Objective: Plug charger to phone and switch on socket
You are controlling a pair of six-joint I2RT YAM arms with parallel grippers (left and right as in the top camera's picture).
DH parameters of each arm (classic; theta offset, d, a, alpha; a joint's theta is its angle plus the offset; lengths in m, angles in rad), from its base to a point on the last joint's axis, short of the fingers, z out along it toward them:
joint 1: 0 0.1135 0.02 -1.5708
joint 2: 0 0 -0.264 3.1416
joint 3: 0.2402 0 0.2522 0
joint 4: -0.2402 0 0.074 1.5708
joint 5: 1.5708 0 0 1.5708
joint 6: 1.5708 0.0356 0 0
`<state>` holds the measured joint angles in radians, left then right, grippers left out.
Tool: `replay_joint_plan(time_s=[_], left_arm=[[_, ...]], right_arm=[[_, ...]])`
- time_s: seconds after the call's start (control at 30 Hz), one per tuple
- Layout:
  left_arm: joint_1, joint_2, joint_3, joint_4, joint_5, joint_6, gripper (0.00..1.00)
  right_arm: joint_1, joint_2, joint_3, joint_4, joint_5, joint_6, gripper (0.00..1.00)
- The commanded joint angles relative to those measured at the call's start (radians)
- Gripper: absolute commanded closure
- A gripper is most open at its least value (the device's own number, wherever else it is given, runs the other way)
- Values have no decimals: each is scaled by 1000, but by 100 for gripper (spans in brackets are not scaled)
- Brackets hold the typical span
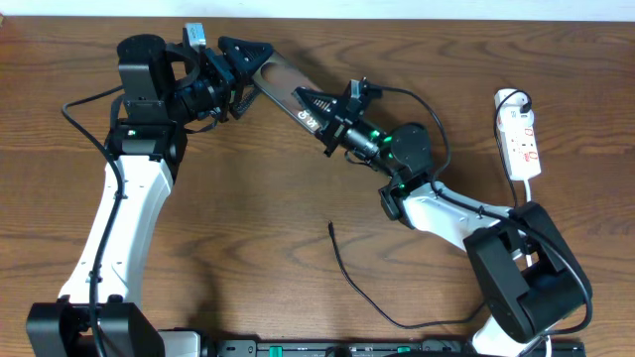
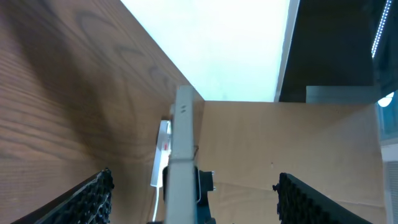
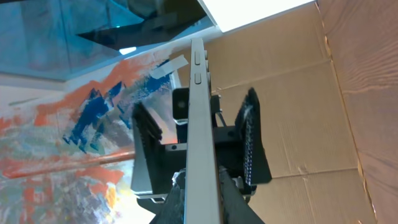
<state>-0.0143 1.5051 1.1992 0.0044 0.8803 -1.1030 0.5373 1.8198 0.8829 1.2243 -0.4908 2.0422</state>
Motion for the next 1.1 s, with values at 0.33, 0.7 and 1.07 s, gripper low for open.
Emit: replay_joint_plan(time_s=[0.33,0.7,1.07], left_arm=[[-4,-18,-1,0,1,89,27],[-5,-17,-1,1,1,89,59],[-5,-16,-1,0,16,89,88]], right_arm=[[54,-11,14,14,29,9,99],[63,-11,14,13,29,10,99],[80,-11,14,13,47,10,99]])
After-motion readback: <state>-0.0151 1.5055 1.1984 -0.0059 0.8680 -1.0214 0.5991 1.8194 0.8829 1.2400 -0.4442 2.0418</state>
